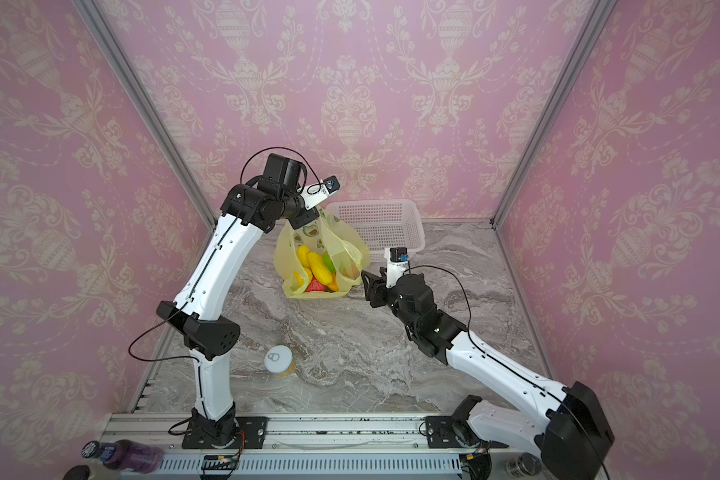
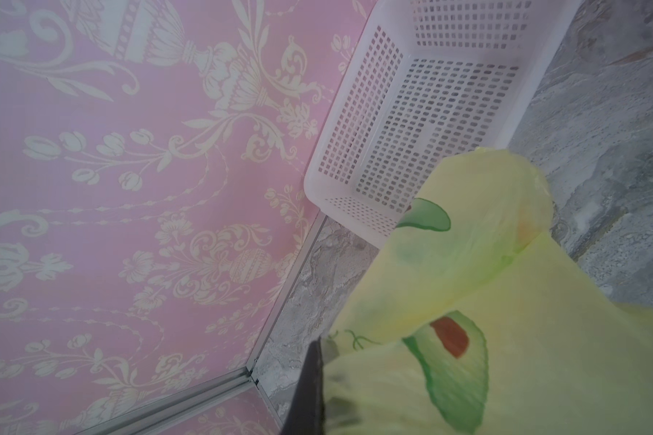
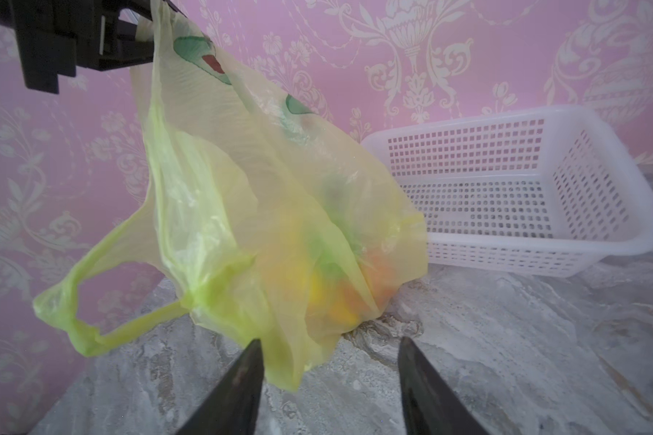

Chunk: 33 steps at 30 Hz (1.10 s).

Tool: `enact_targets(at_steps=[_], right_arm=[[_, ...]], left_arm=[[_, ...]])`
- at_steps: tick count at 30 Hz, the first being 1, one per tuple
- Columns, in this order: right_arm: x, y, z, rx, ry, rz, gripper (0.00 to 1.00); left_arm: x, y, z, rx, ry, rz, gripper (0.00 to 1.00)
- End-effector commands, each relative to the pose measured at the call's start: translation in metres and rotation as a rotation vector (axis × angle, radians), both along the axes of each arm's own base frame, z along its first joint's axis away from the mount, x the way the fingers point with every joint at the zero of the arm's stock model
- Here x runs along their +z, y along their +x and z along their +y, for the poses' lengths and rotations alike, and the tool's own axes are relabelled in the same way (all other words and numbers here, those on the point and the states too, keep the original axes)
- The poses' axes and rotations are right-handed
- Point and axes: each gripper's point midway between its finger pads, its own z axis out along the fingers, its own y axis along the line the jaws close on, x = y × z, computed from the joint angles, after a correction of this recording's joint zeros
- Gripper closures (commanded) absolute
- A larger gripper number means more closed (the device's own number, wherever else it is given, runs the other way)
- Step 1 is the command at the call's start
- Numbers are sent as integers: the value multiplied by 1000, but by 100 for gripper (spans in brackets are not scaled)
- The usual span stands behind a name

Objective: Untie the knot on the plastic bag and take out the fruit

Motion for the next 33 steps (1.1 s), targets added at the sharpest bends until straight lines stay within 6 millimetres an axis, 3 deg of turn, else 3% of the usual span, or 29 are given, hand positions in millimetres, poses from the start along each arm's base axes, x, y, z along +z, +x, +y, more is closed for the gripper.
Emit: enact_targets(at_steps=[1, 4, 6, 12, 16, 21, 28, 33], right_arm=[[20, 9, -5, -42, 17, -49, 21], [17, 16, -19, -103, -10, -44, 9], [14, 23, -33, -151, -7, -29, 4], [-13, 56, -82, -335, 8, 78, 0], [-35, 92, -94, -406, -43, 178, 0], [-28, 150, -74, -383, -168, 192, 0], [-71, 221, -50, -325, -320, 344, 1], [-105, 247, -42, -281, -377, 449, 2]], left_arm=[[33, 3, 41, 141, -52, -94, 100], [32, 5, 67, 201, -61, -95, 100], [26, 6, 72, 211, -31, -99, 100], [-1, 9, 57, 131, -72, -94, 100], [-14, 7, 48, 76, -102, -93, 100], [-17, 8, 46, 58, -125, -84, 100], [-20, 7, 50, 66, -113, -84, 100], [-20, 5, 50, 61, -113, -77, 100]])
